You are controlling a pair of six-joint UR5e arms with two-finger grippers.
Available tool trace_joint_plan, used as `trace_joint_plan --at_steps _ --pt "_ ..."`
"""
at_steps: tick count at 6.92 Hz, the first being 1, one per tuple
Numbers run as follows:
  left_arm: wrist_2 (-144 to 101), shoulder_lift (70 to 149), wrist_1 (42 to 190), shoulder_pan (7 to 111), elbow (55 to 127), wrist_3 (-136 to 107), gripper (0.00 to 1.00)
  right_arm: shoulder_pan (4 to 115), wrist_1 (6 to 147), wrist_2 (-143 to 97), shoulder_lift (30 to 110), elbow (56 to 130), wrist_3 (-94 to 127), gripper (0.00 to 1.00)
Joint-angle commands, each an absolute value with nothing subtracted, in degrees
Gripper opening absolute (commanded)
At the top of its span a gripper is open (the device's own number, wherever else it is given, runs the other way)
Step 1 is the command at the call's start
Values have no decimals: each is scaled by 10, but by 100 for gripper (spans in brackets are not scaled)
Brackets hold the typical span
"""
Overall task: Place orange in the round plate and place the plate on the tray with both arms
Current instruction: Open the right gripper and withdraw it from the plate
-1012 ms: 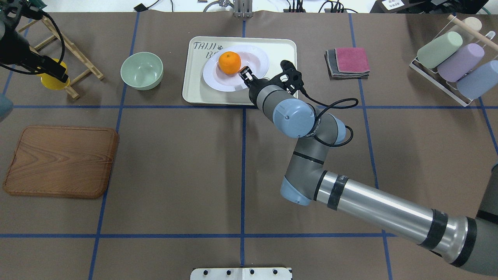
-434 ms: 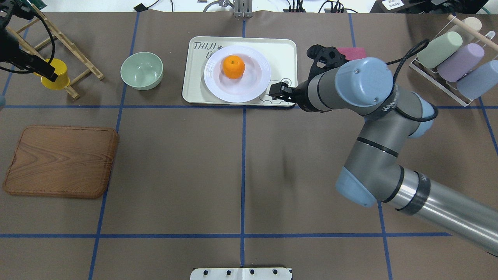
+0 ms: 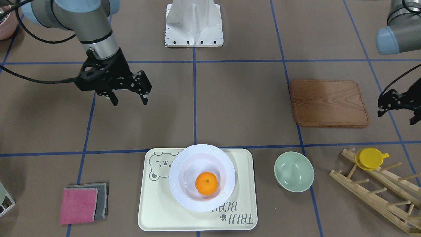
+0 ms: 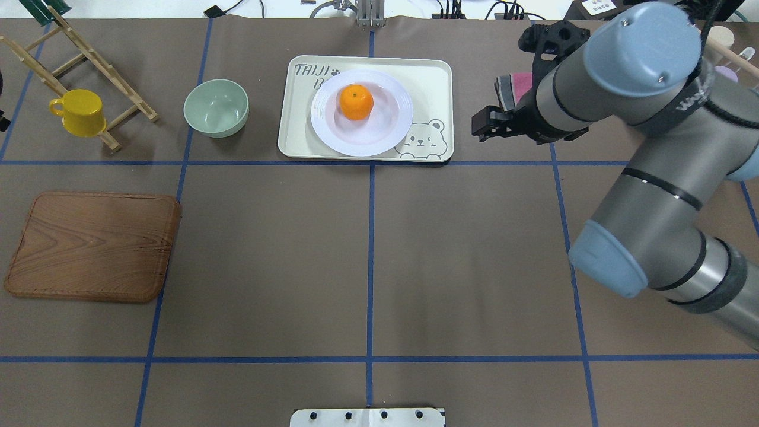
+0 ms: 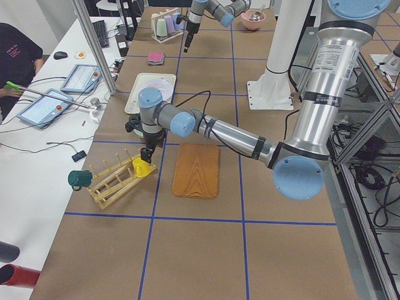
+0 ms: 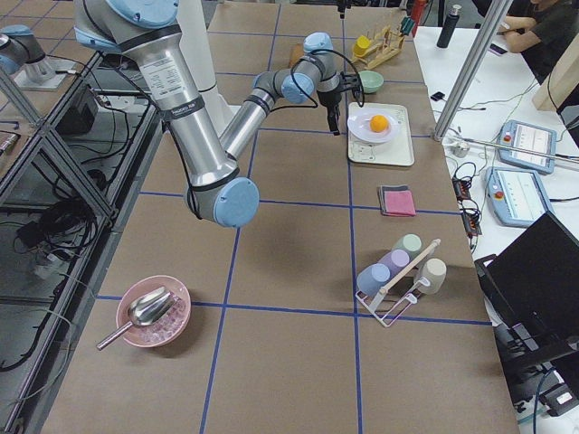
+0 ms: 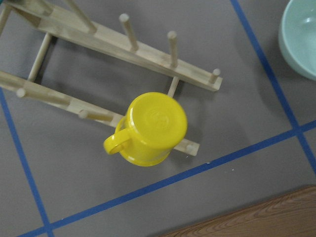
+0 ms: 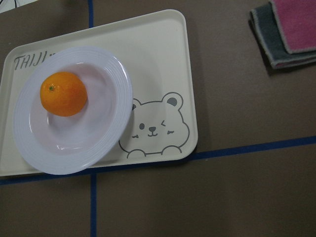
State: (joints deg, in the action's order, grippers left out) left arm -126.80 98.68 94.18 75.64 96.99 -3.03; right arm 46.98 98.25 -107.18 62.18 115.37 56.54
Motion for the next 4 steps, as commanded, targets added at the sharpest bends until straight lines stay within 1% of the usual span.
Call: trace_joint_plan --at_steps 1,2,3,4 --pt "-1283 933 923 804 969 -13 99 590 1089 -1105 627 1177 403 100" --pt "-1320 908 925 824 970 -12 99 658 1091 -1176 677 1173 325 100" --pt "-1326 904 925 829 974 -11 99 749 1089 -1272 748 1153 151 100" --pt "-1325 904 925 830 974 -11 99 828 1090 -1331 790 1108 15 100"
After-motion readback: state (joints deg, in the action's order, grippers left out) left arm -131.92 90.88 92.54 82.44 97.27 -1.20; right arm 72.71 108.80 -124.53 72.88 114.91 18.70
